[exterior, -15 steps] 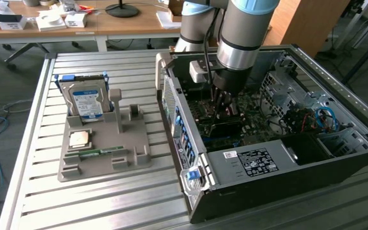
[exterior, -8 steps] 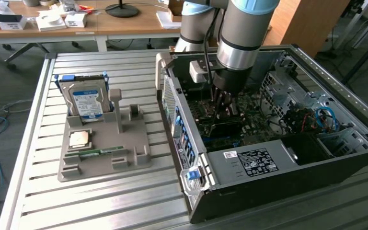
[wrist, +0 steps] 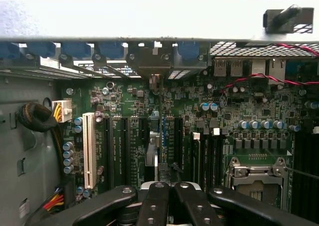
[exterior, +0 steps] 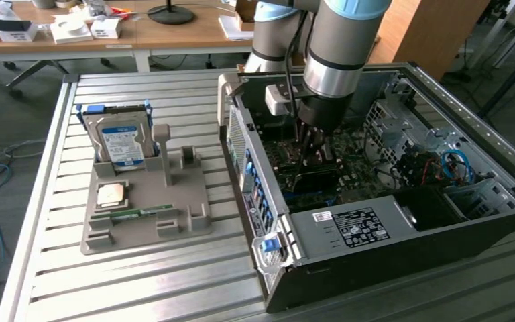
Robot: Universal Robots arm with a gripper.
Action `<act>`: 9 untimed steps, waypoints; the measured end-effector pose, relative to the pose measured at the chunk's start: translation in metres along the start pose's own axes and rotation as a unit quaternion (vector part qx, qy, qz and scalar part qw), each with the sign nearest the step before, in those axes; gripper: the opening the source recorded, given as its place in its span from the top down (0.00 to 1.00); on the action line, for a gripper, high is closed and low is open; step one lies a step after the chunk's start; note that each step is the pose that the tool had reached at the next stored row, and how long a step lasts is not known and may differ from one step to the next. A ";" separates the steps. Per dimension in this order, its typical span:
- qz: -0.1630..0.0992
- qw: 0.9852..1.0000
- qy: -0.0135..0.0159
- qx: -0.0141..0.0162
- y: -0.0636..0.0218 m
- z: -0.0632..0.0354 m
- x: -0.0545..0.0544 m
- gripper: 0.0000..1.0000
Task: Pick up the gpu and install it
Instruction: 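Press down on the gpu until it lock into place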
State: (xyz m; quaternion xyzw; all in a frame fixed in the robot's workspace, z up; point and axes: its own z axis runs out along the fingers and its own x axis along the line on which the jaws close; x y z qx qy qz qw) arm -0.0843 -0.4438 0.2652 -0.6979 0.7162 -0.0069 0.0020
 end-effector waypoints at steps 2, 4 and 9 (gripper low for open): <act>0.000 1.000 0.000 0.000 0.0000 -0.0033 0.000 0.89; 0.000 1.000 0.000 0.000 -0.0001 -0.0069 0.000 0.89; 0.000 1.000 0.000 0.000 -0.0002 -0.0179 0.000 0.89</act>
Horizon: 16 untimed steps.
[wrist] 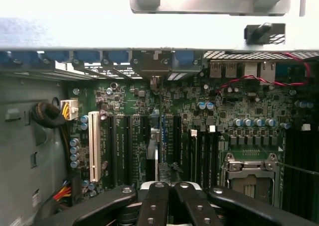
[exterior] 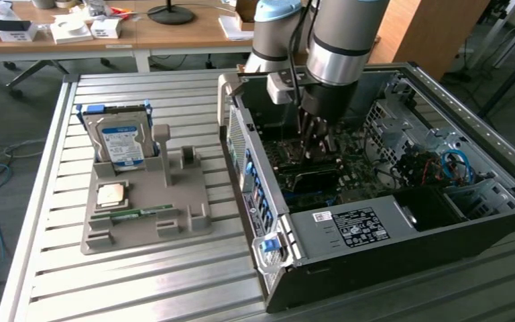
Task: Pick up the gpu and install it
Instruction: 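Press down on the gpu until it lock into place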
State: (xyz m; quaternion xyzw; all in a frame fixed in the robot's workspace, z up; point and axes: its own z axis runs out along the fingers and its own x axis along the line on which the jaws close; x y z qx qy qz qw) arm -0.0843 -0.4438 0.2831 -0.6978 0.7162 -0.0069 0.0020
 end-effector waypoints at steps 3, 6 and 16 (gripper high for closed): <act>0.000 1.000 0.000 0.000 -0.0001 -0.0066 0.000 0.89; 0.000 1.000 0.000 0.000 -0.0002 -0.0132 0.000 0.89; 0.000 1.000 0.000 0.000 -0.0004 -0.0297 0.000 0.89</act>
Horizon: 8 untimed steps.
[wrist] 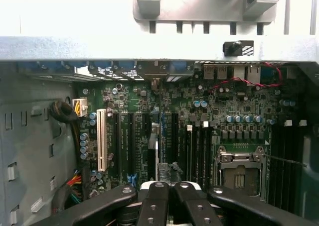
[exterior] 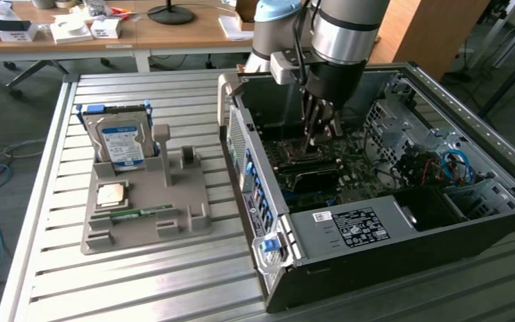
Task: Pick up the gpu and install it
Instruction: 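Press down on the gpu until it lock into place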
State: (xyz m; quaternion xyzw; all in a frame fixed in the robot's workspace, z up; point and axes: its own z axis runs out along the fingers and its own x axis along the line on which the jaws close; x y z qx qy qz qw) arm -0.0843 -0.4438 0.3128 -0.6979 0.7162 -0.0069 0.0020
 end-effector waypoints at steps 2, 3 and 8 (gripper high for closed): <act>0.000 1.000 0.000 0.000 -0.0001 0.0000 0.000 0.89; 0.000 1.000 0.000 0.000 -0.0009 0.0000 0.000 0.89; 0.000 1.000 0.000 0.000 -0.0093 0.0000 0.000 0.89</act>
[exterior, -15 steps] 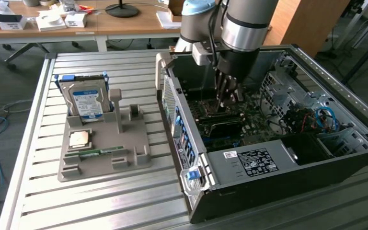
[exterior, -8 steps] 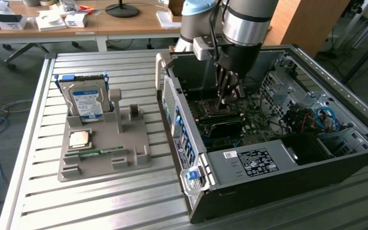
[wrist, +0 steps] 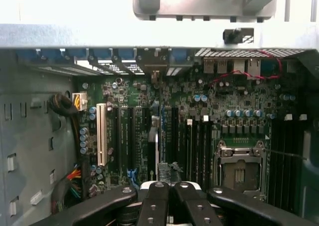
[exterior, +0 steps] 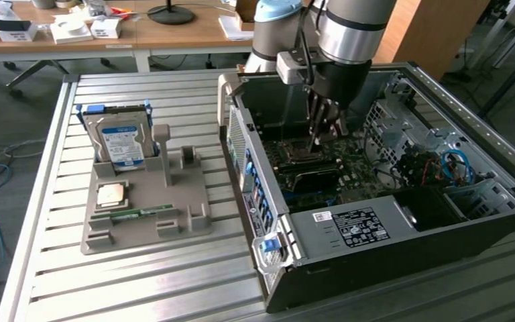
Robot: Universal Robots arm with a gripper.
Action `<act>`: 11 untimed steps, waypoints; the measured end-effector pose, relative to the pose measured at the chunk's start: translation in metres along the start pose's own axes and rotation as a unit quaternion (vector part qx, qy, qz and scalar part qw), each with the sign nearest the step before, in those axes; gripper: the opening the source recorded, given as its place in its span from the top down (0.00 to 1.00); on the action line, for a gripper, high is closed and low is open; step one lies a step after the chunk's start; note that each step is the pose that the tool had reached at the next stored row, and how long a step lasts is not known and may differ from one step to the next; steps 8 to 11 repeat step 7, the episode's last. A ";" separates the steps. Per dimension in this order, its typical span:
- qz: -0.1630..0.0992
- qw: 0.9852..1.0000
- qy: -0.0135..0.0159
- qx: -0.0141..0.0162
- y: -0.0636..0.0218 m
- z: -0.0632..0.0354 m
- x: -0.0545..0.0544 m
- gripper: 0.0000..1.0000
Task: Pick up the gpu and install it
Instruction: 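Press down on the gpu until it lock into place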
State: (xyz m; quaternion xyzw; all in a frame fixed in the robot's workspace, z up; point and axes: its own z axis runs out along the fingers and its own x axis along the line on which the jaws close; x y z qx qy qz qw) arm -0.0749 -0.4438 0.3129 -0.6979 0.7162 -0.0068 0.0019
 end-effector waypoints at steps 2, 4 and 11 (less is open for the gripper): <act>0.000 1.000 0.000 0.000 -0.0016 0.0000 0.000 0.89; 0.000 1.000 0.000 0.000 -0.0017 0.0000 0.000 0.89; 0.000 1.000 0.000 0.000 -0.0017 0.0000 0.000 0.89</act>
